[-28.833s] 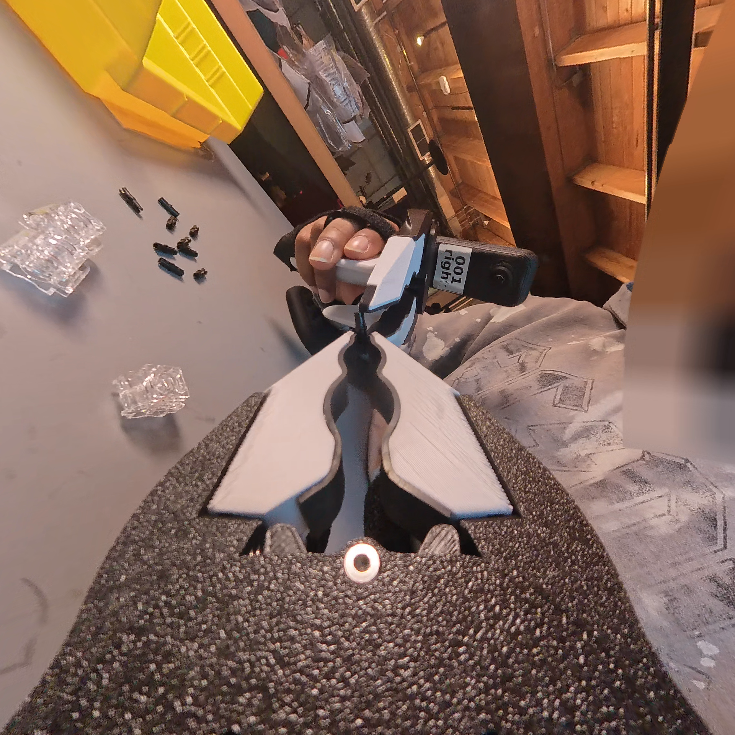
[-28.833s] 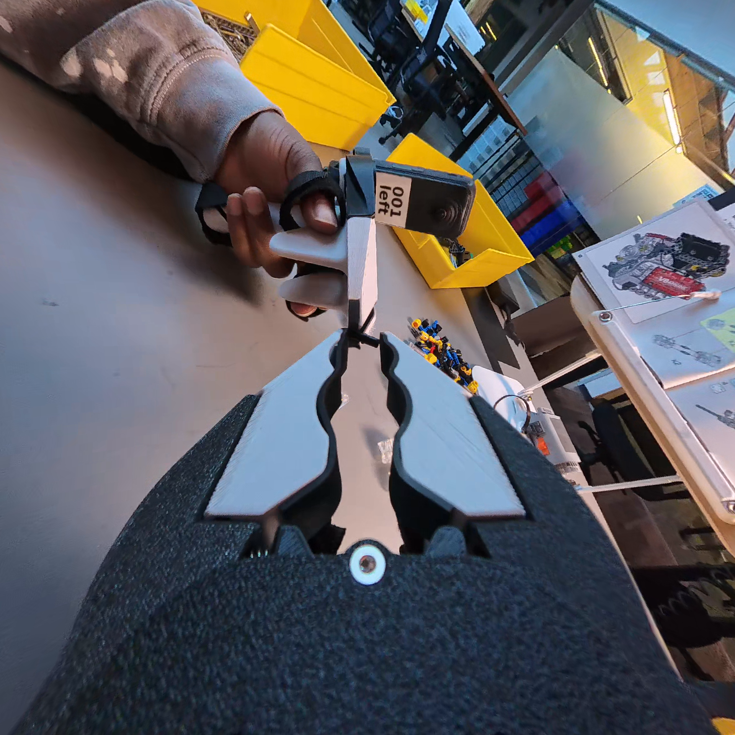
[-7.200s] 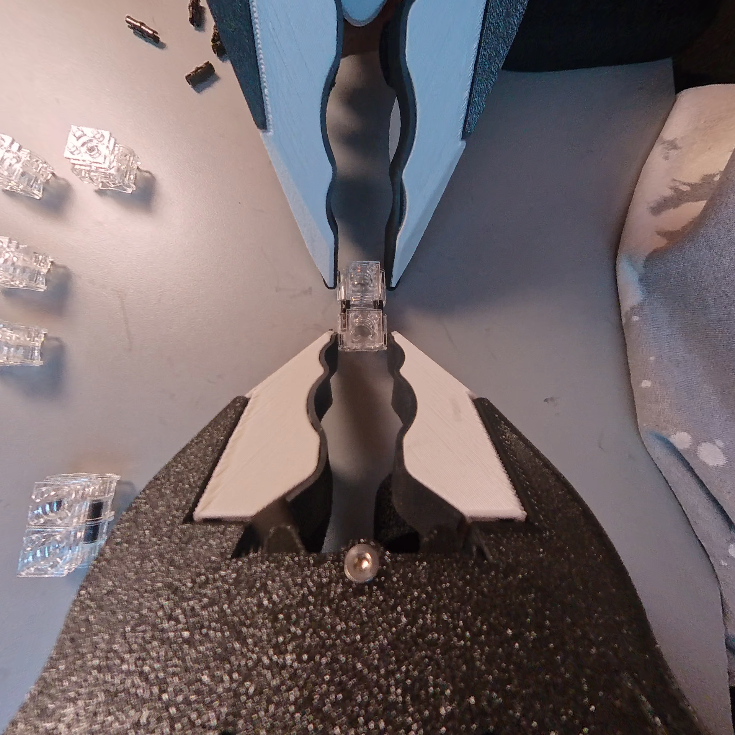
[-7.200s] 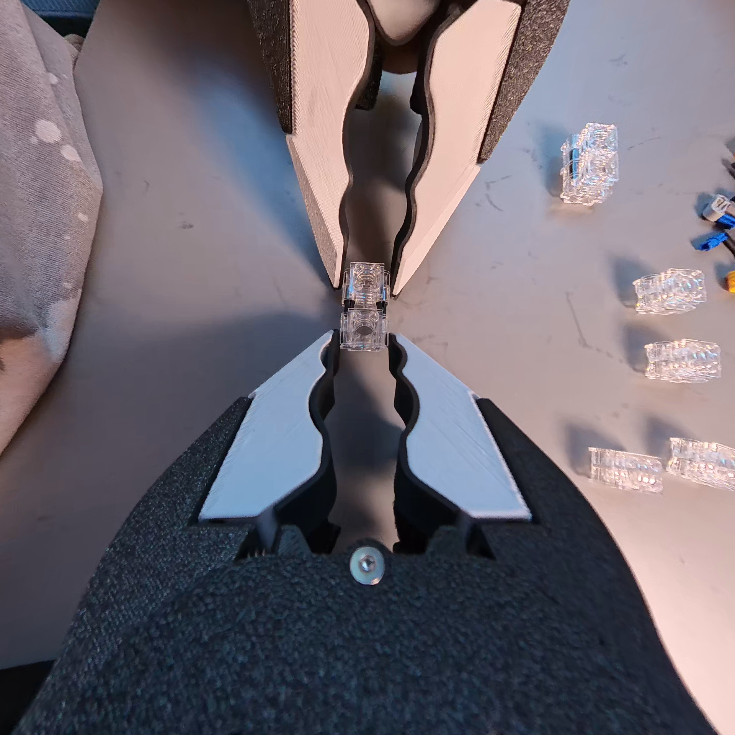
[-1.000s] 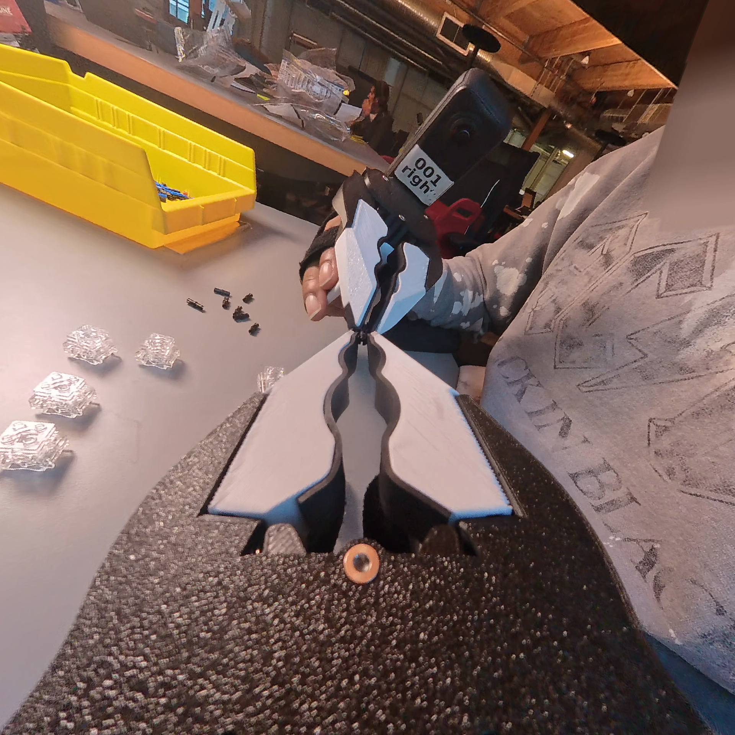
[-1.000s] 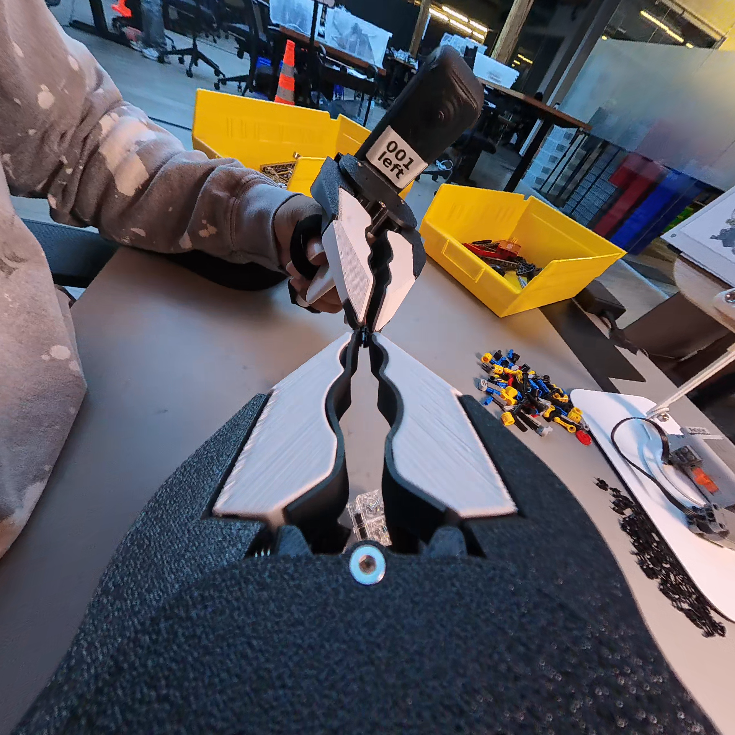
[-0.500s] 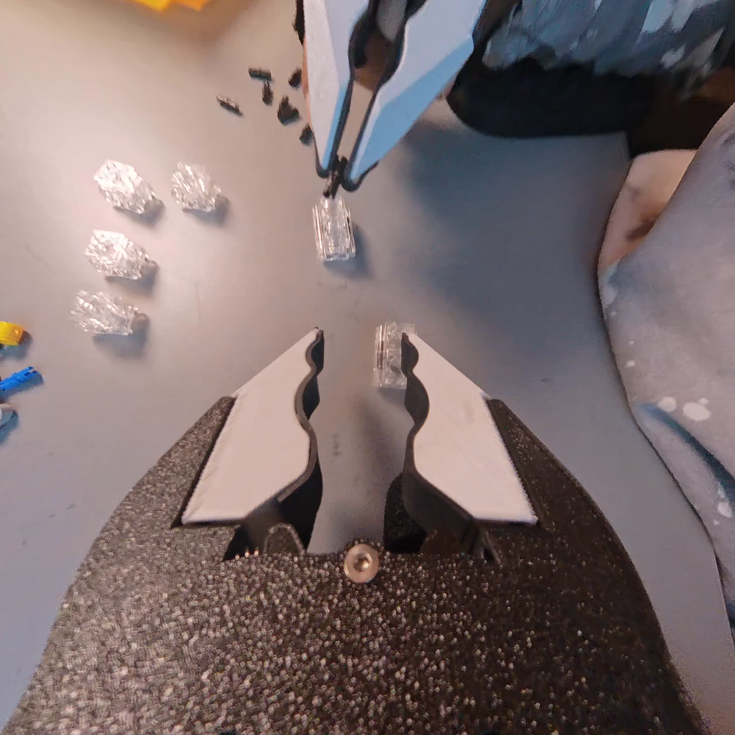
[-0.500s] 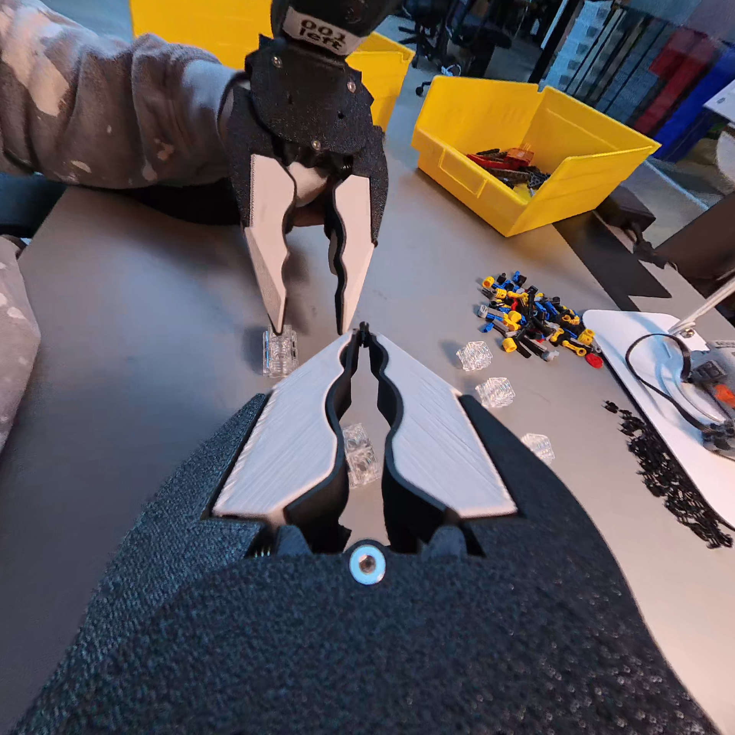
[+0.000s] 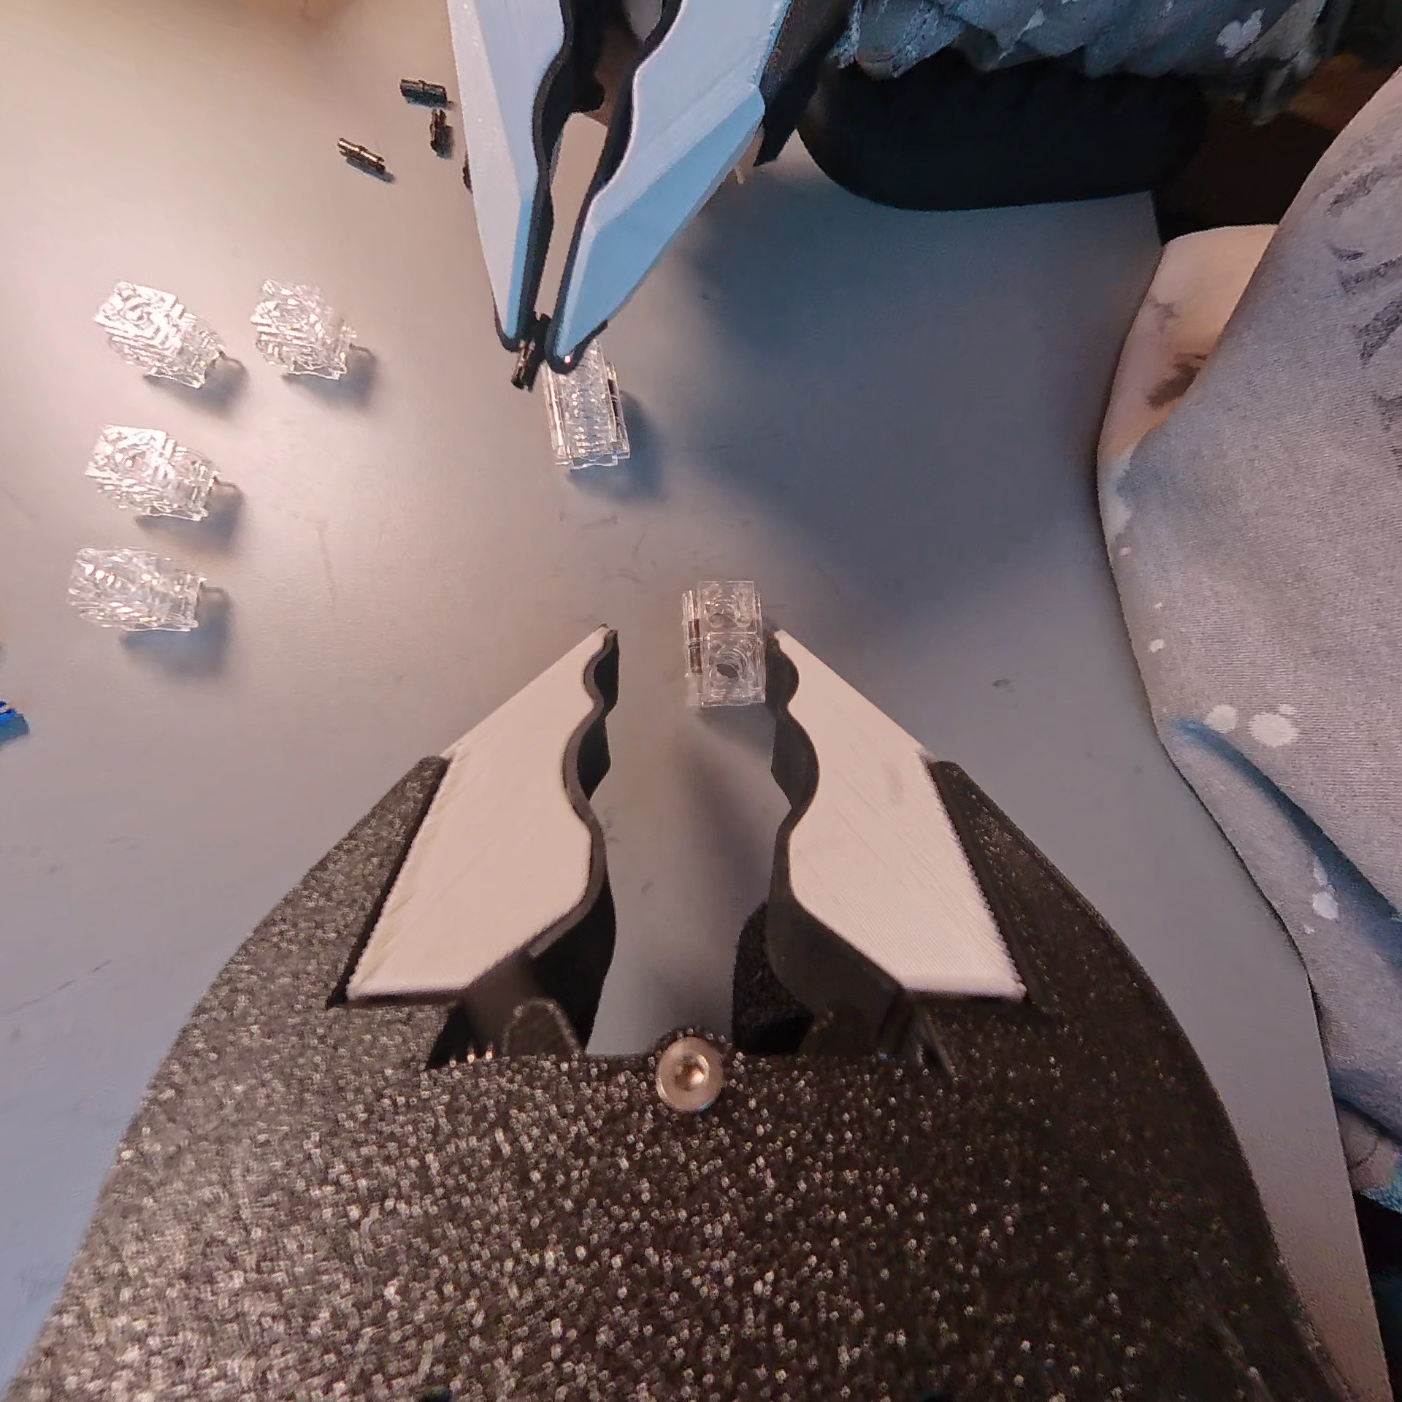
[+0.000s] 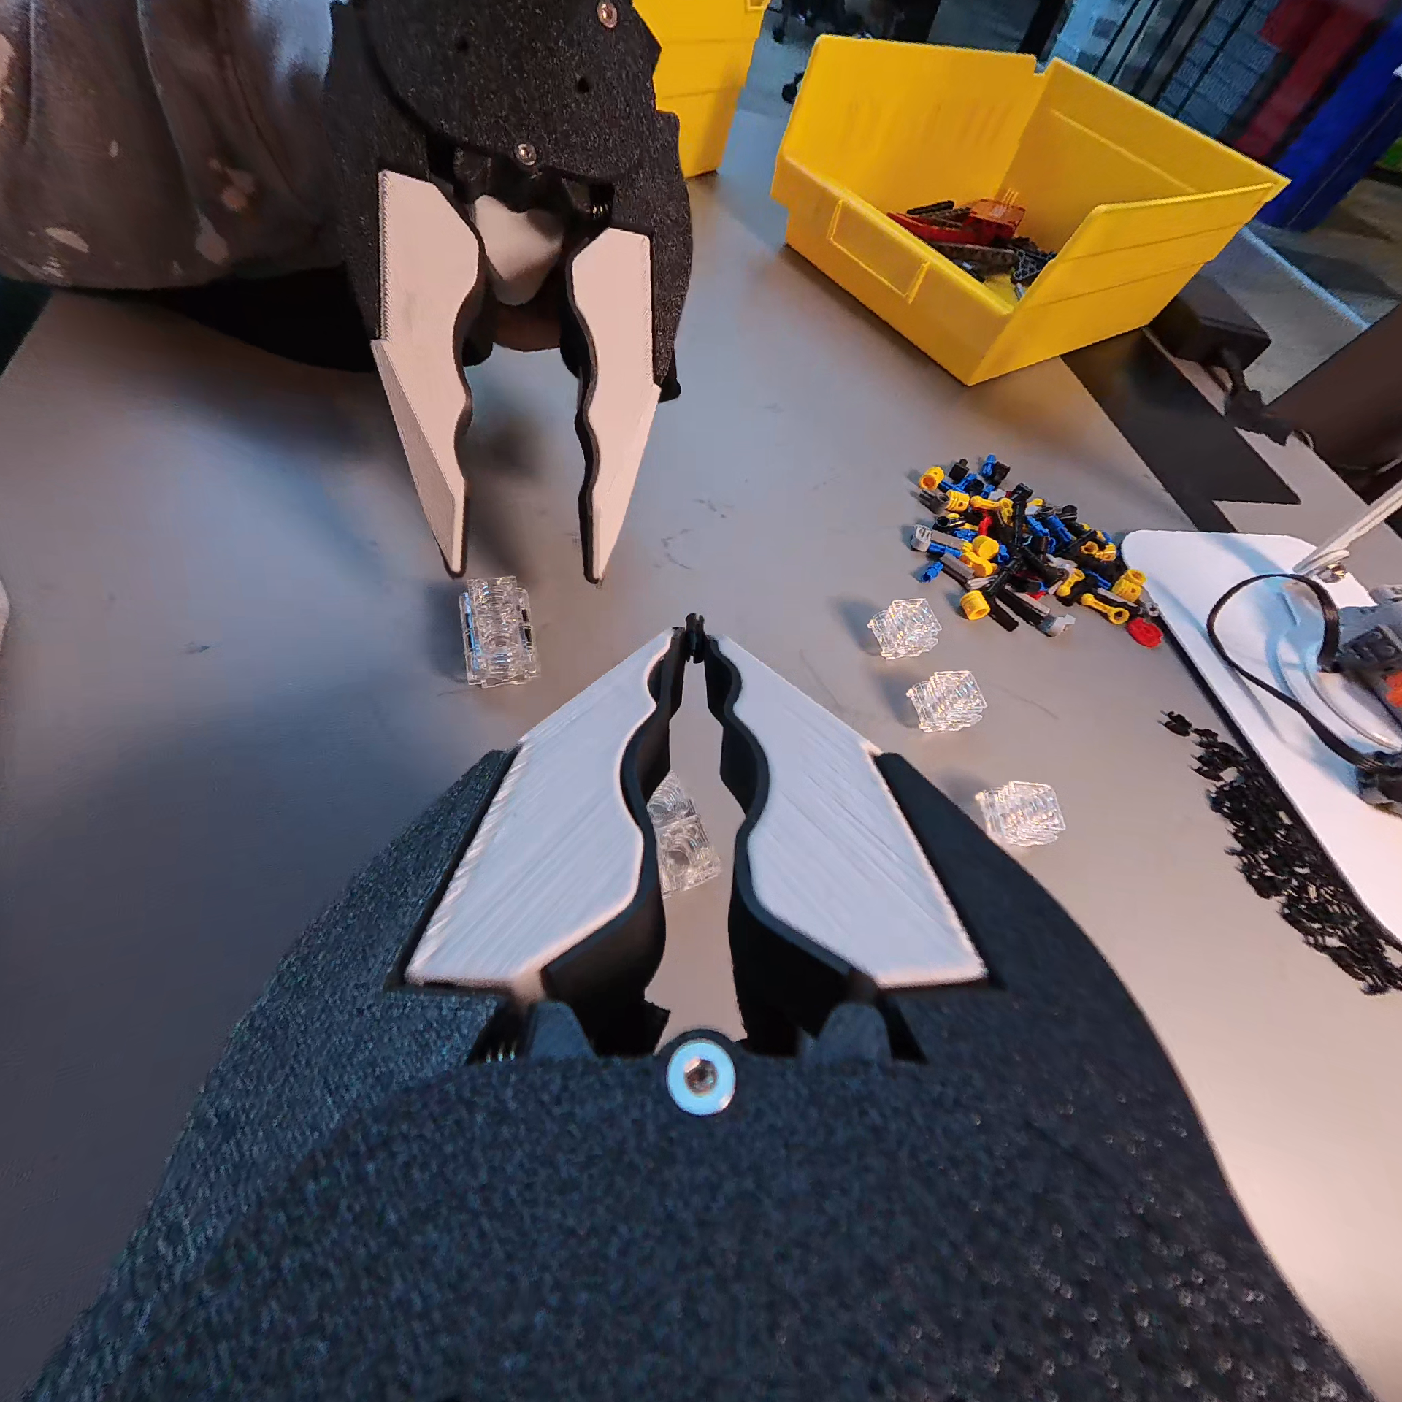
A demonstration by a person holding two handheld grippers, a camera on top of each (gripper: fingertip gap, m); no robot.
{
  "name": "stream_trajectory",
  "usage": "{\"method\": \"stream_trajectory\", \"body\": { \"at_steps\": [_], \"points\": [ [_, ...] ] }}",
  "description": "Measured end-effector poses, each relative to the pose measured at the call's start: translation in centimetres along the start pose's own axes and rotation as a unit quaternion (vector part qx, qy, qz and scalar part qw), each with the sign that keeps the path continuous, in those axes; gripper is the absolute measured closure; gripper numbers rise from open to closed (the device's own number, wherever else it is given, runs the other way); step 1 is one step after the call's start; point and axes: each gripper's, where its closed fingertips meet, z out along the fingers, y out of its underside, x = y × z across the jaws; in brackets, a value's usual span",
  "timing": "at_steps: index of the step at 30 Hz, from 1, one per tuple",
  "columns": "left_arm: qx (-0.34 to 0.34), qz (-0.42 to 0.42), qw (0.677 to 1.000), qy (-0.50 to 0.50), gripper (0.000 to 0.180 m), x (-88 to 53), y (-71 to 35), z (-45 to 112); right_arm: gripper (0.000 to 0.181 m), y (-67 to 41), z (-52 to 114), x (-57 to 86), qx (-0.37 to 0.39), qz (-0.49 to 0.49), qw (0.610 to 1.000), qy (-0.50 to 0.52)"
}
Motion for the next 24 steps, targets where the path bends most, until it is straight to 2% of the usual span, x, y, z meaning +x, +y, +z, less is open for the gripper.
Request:
{"method": "stream_trajectory", "body": {
  "at_steps": [6,12,13,14,16,18,20,22,24],
  "points": [
    [-0.054,0.027,0.998,-0.015,0.144,0.2,1.8,0.8,0.177,0.7,0.5,-1.4,-0.011,0.000,0.999,-0.041],
    [-0.052,0.034,0.998,-0.007,0.145,0.9,1.4,2.4,0.176,1.2,0.6,-1.8,-0.027,-0.007,0.998,-0.050],
    [-0.048,0.032,0.998,-0.007,0.147,0.8,1.2,2.6,0.176,1.2,0.6,-1.8,-0.028,-0.007,0.998,-0.049],
    [-0.048,0.033,0.998,-0.006,0.156,0.9,1.2,2.9,0.176,1.3,0.6,-1.8,-0.030,-0.008,0.998,-0.049],
    [-0.047,0.041,0.998,-0.020,0.157,0.5,1.0,3.0,0.177,1.3,0.4,-1.7,-0.029,-0.010,0.998,-0.047],
    [-0.001,0.031,0.999,-0.027,0.158,0.0,-0.3,2.5,0.177,0.6,0.1,-1.5,-0.011,-0.005,0.999,-0.044],
    [0.093,-0.006,0.996,-0.006,0.157,-0.2,-2.8,1.1,0.177,-0.8,-0.6,-1.4,0.022,0.005,0.999,-0.046],
    [0.192,-0.045,0.980,0.042,0.157,0.2,-5.3,-1.1,0.177,-2.3,-1.3,-1.5,0.050,0.016,0.997,-0.054],
    [0.237,-0.057,0.967,0.068,0.157,0.4,-6.3,-2.5,0.177,-3.2,-1.8,-1.8,0.065,0.024,0.996,-0.061]
  ]
}}
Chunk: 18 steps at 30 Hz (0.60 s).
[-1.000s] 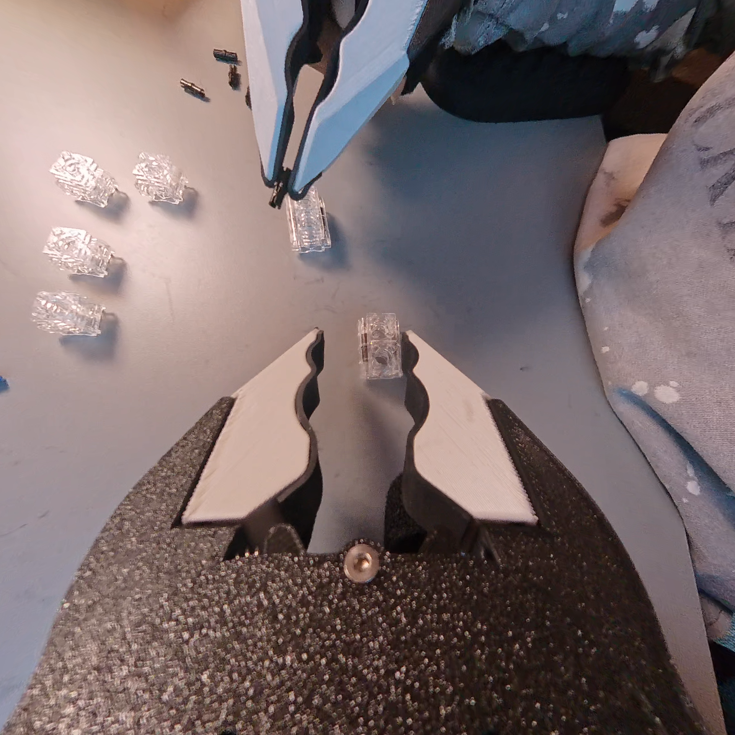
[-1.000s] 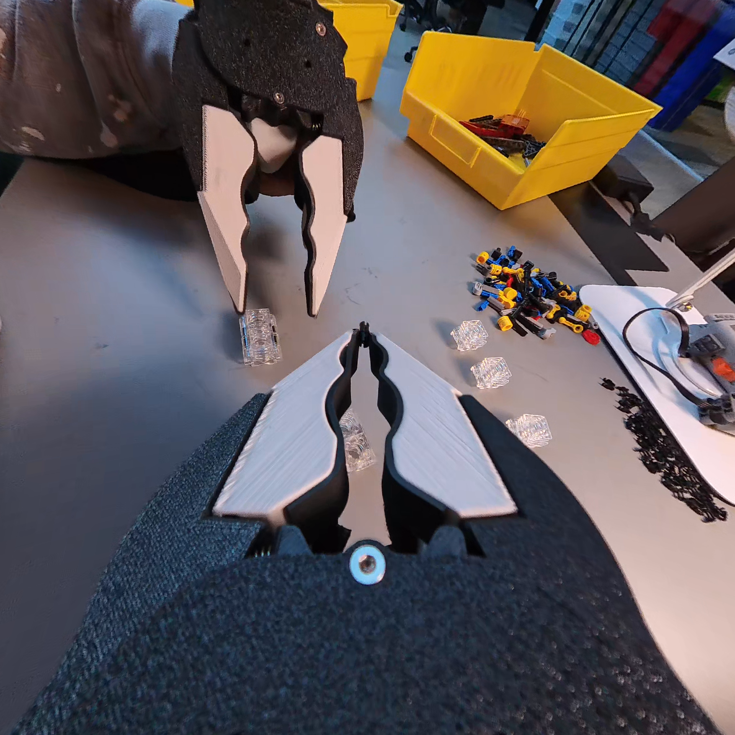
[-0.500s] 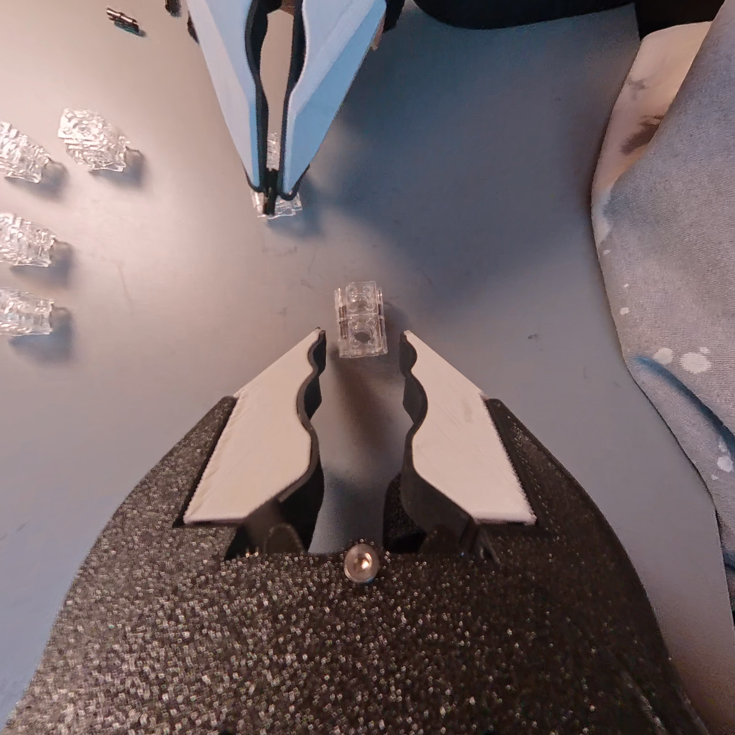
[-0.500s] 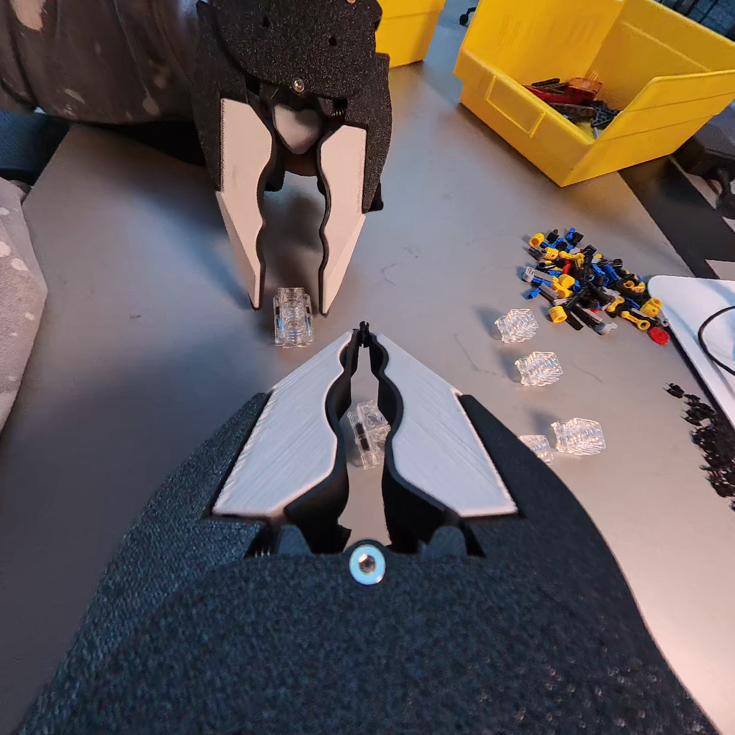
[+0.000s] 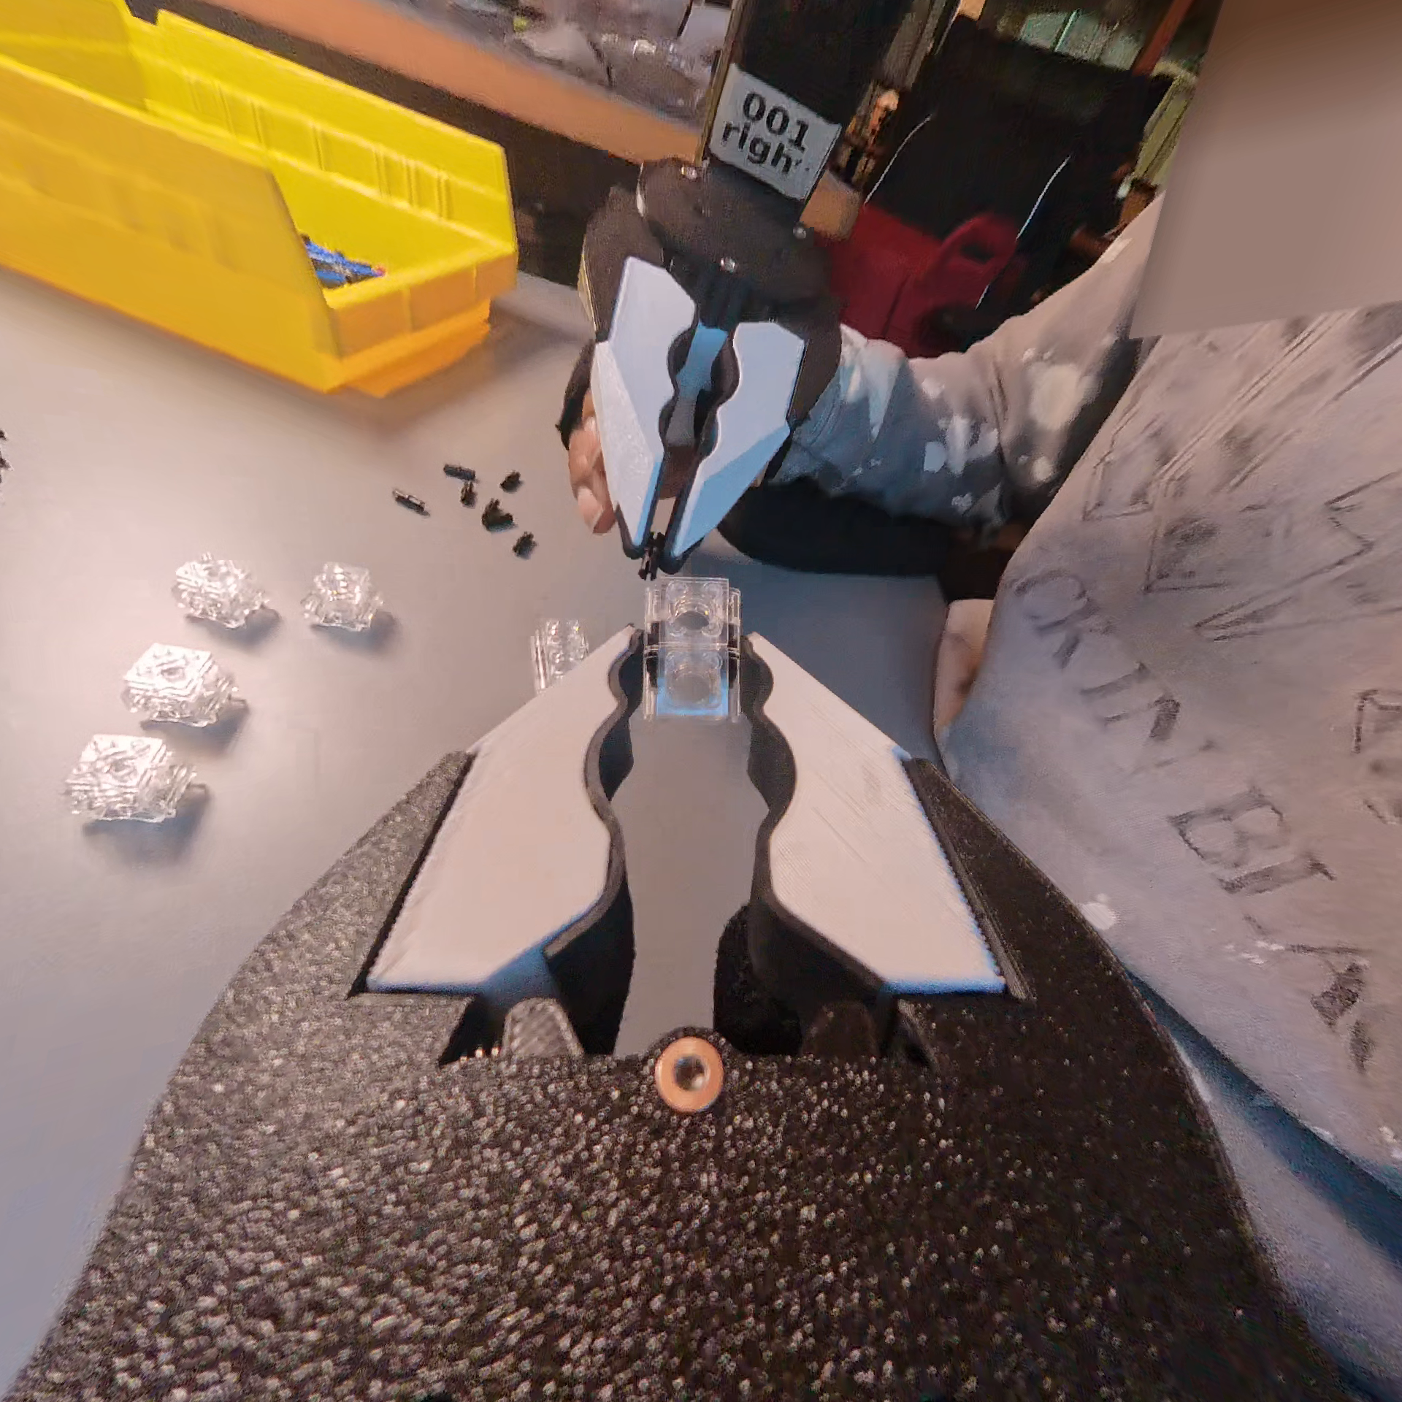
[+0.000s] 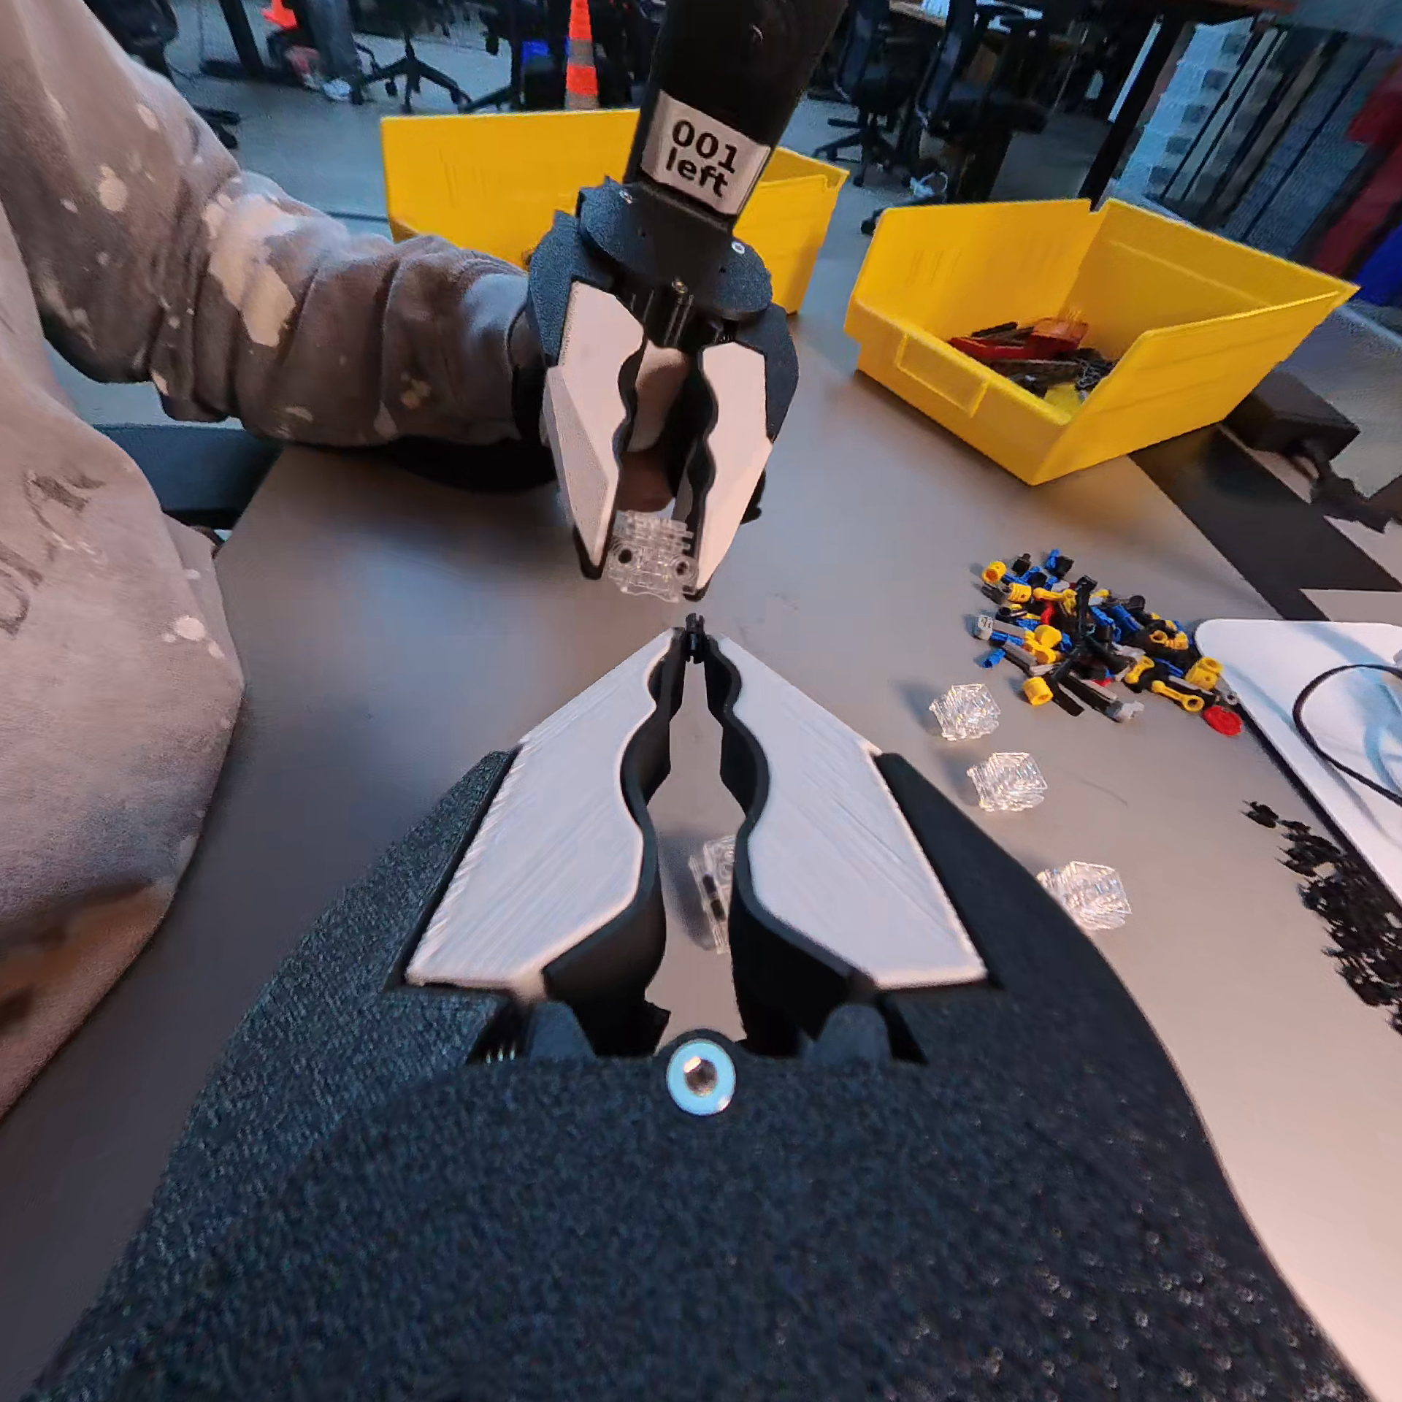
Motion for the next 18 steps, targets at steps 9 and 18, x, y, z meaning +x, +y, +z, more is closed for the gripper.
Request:
{"method": "stream_trajectory", "body": {
  "at_steps": [9,18],
  "points": [
    [-0.046,0.023,0.999,-0.006,0.157,0.1,1.6,1.0,0.177,0.7,0.6,-1.1,-0.038,-0.033,0.999,-0.009],
    [-0.141,0.076,0.985,-0.055,0.158,-0.6,4.5,2.1,0.177,3.6,1.3,-1.7,-0.121,-0.057,0.991,-0.018]
  ]
}}
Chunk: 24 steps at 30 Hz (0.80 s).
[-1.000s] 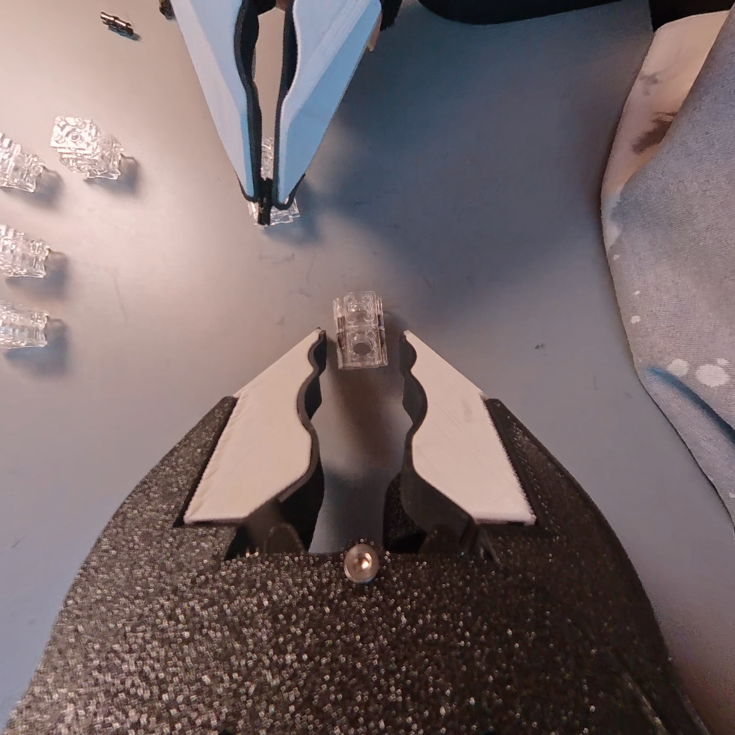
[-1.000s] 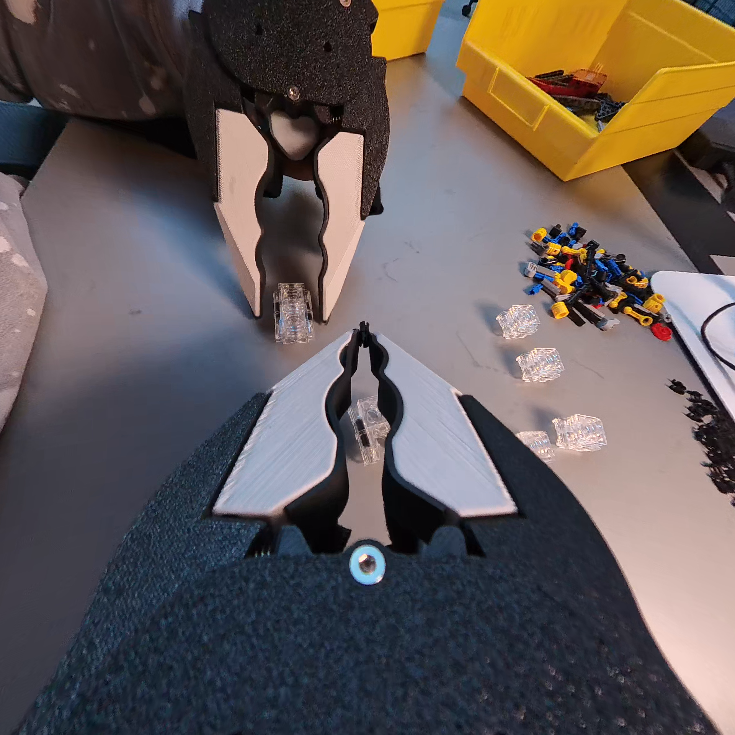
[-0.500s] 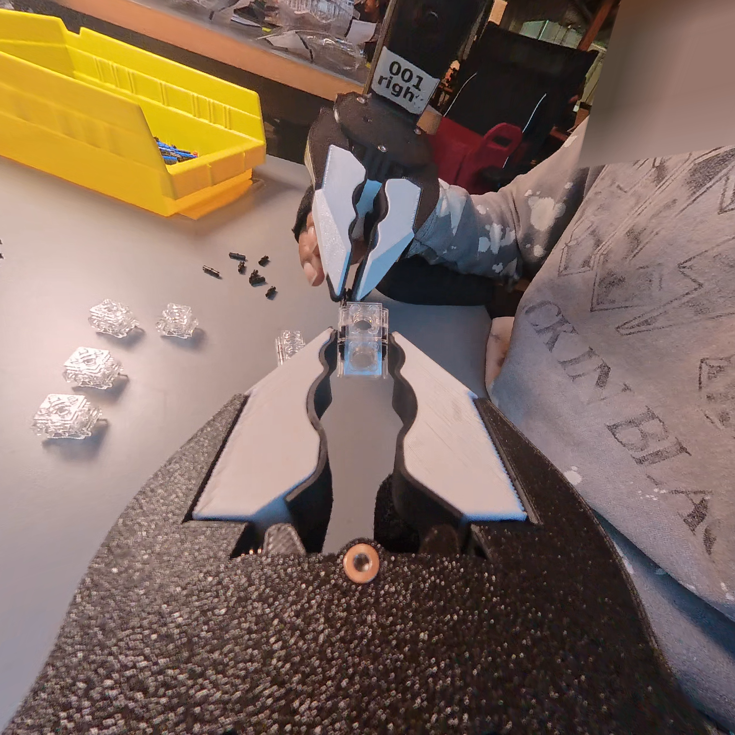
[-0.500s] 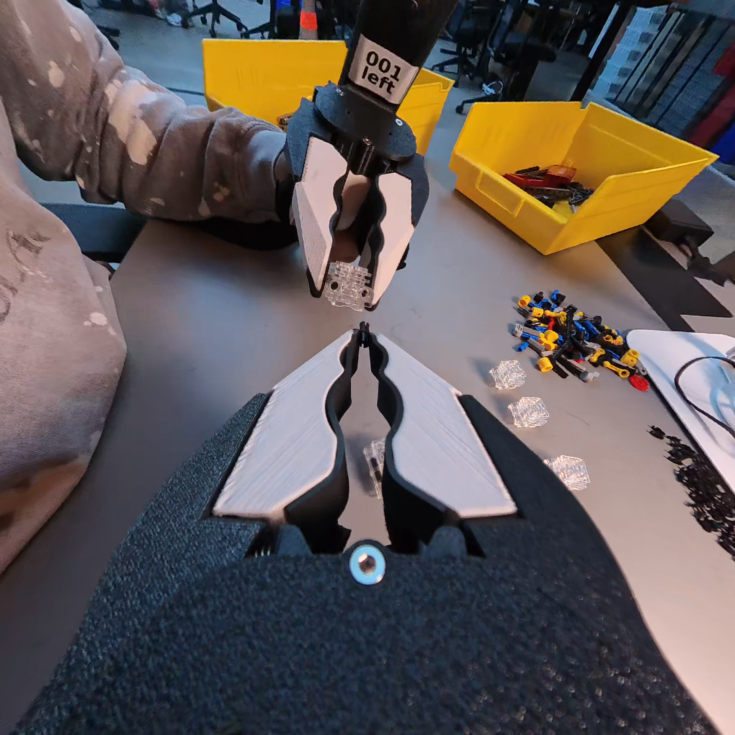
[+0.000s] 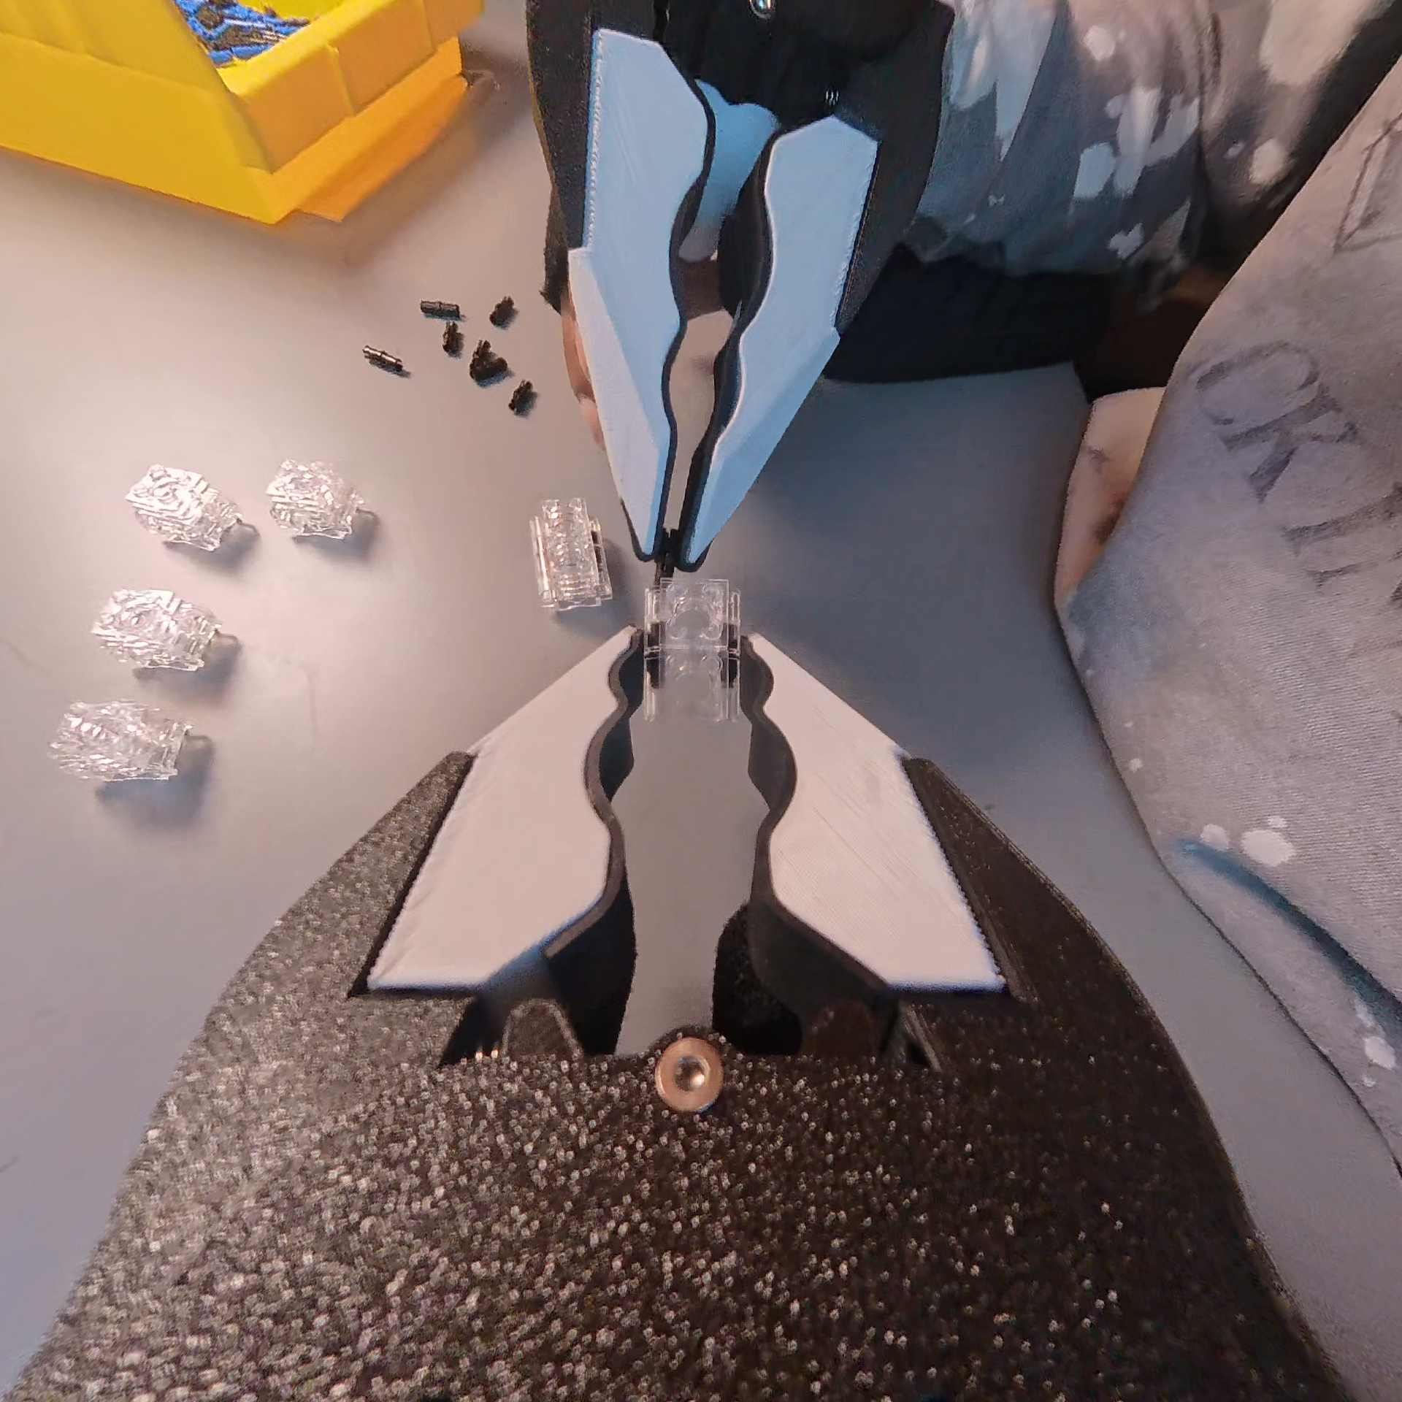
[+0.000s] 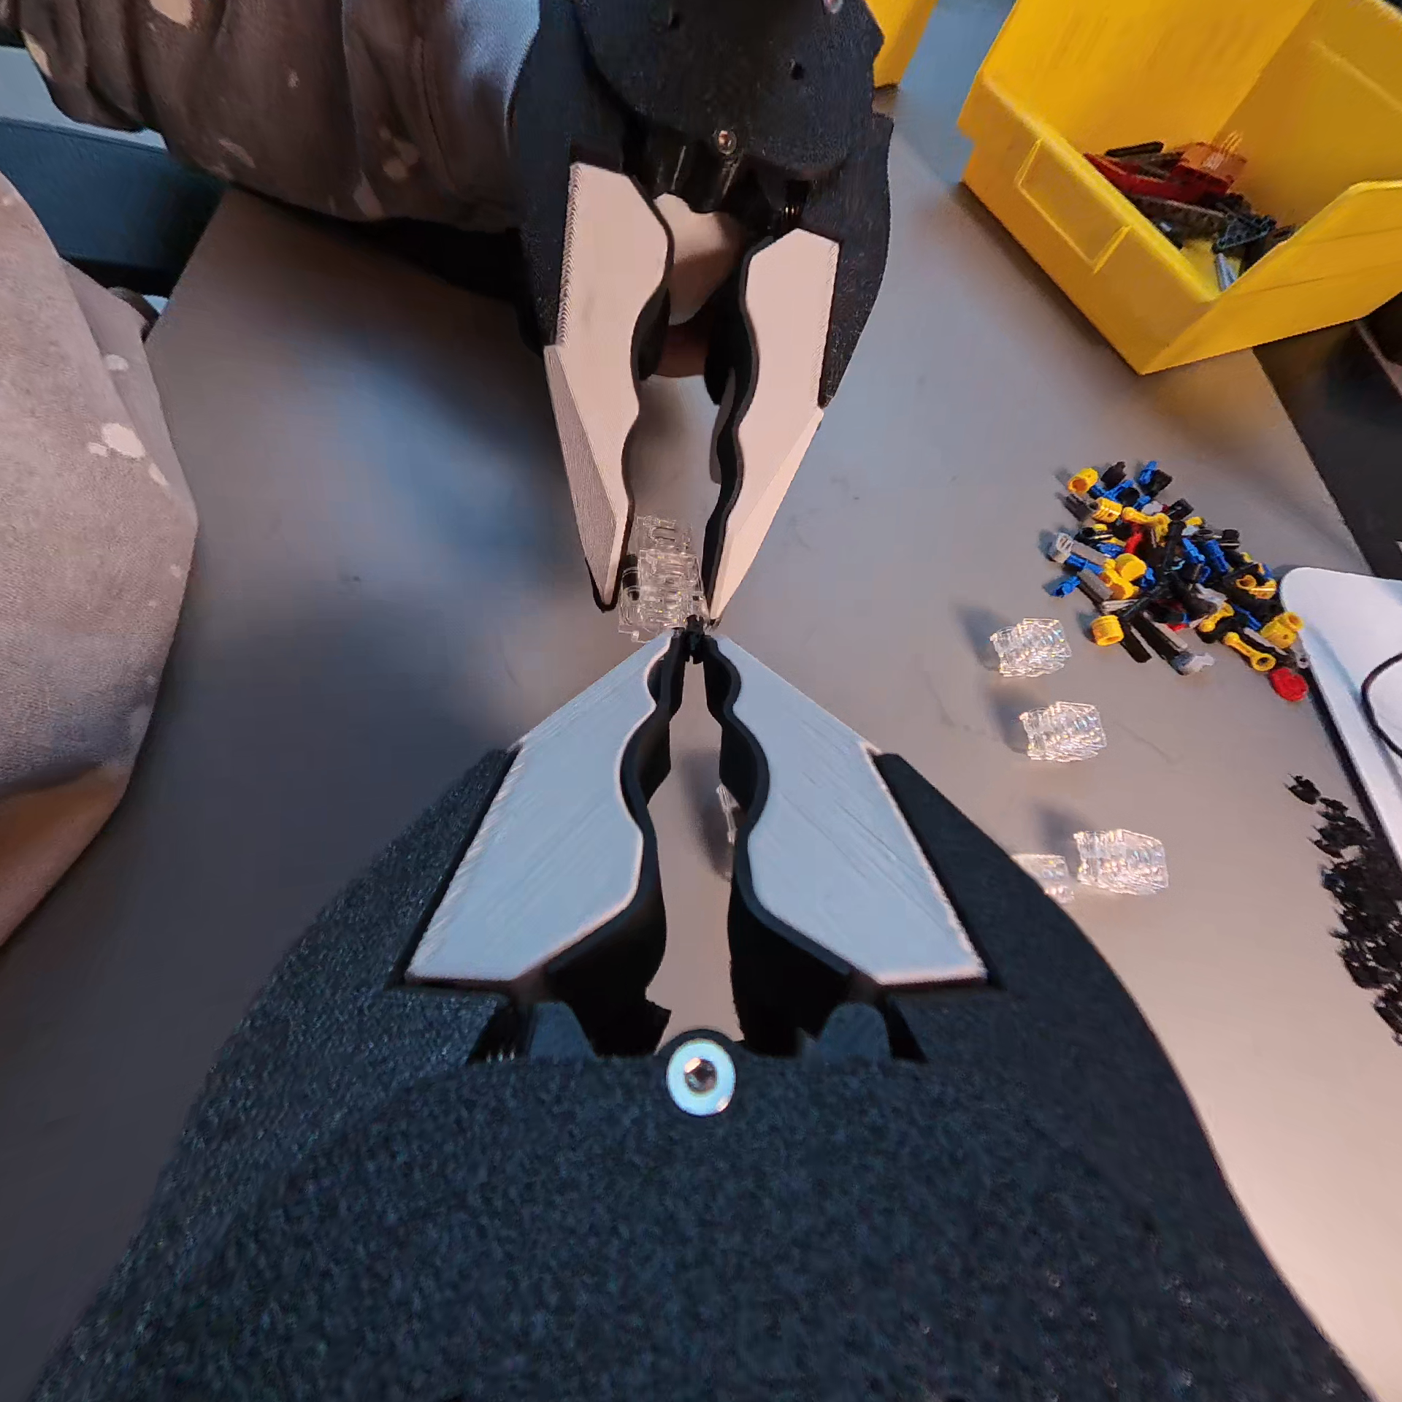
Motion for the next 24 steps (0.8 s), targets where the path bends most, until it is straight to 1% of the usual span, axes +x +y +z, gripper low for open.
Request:
{"method": "stream_trajectory", "body": {
  "at_steps": [2,7,9,11,13,17,19,20,22,24],
  "points": [
    [-0.006,0.010,1.000,-0.009,0.158,0.0,0.1,0.2,0.177,0.2,0.0,0.0,0.000,0.013,1.000,-0.008],
    [0.008,0.038,0.999,-0.007,0.159,0.7,-0.7,0.3,0.178,-0.5,-0.1,-0.8,0.024,0.048,0.997,-0.046],
    [-0.015,0.052,0.998,-0.026,0.159,0.6,-0.1,0.6,0.177,0.1,0.1,-0.7,0.000,0.043,0.998,-0.038],
    [-0.034,0.050,0.998,-0.023,0.159,0.7,0.5,1.0,0.177,0.5,0.4,-1.1,-0.016,0.046,0.998,-0.047],
    [-0.027,0.048,0.998,-0.023,0.159,0.7,0.4,1.0,0.177,0.3,0.4,-1.0,0.002,0.061,0.997,-0.053],
    [0.008,0.029,0.999,-0.029,0.158,0.0,-1.0,0.0,0.176,-1.0,-0.2,0.2,0.060,0.090,0.993,-0.042],
    [0.023,0.017,0.999,-0.040,0.158,-0.4,-1.7,-0.5,0.169,-1.4,-0.9,0.9,0.081,0.092,0.992,-0.031],
    [0.026,0.016,0.998,-0.049,0.158,-0.7,-1.9,-0.7,0.170,-1.6,-1.3,1.3,0.089,0.094,0.991,-0.026],
    [0.029,0.012,0.998,-0.048,0.158,-0.8,-1.9,-1.0,0.180,-1.9,-1.8,1.8,0.103,0.097,0.990,-0.014],
    [0.024,0.012,0.999,-0.044,0.158,-0.6,-1.8,-0.9,0.181,-2.0,-1.6,1.4,0.106,0.093,0.990,-0.020]
  ]
}}
